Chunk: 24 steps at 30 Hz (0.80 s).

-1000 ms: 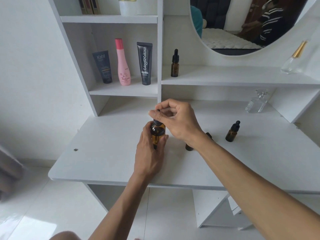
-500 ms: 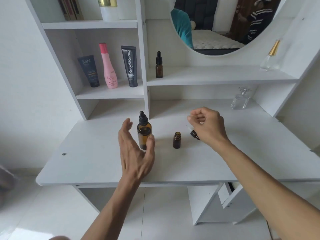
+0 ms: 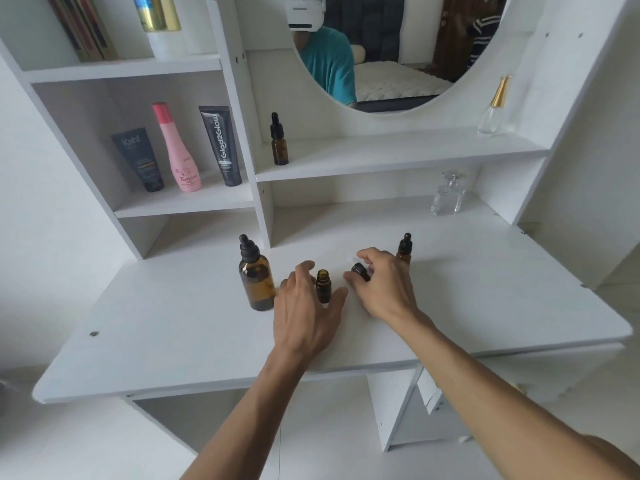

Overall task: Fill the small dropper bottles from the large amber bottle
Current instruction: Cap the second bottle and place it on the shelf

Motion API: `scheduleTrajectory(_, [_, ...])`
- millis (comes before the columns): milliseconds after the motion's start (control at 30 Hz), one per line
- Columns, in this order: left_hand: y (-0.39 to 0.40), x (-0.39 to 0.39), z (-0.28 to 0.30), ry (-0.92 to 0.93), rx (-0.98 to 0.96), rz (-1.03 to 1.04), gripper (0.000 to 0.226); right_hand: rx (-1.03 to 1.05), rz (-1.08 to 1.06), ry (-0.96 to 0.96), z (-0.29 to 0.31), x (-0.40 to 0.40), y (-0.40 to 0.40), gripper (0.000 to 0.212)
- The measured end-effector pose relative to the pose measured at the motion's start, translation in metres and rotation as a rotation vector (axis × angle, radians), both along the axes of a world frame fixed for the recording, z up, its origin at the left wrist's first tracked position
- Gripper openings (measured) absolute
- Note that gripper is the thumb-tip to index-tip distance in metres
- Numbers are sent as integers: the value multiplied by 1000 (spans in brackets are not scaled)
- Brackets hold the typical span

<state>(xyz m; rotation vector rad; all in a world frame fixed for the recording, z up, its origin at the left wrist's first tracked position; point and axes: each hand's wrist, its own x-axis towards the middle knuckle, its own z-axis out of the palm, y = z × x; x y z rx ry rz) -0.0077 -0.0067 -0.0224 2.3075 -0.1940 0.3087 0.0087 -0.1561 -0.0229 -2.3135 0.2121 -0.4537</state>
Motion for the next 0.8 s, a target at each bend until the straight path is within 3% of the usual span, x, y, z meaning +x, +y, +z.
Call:
scheduleTrajectory(267, [4, 8, -14, 26, 8, 7, 41, -86, -20, -35, -12, 3, 2, 28])
scheduleTrajectory(500, [4, 8, -13, 1, 60, -8, 20, -11, 7, -62, -10, 3, 2, 25])
scheduleTrajectory(667, [6, 9, -15, -7, 54, -22, 20, 163, 39, -118, 16, 0, 9, 20])
scheduleTrajectory(800, [6, 8, -13, -16, 45, -27, 20, 167, 74, -195, 57, -4, 7, 14])
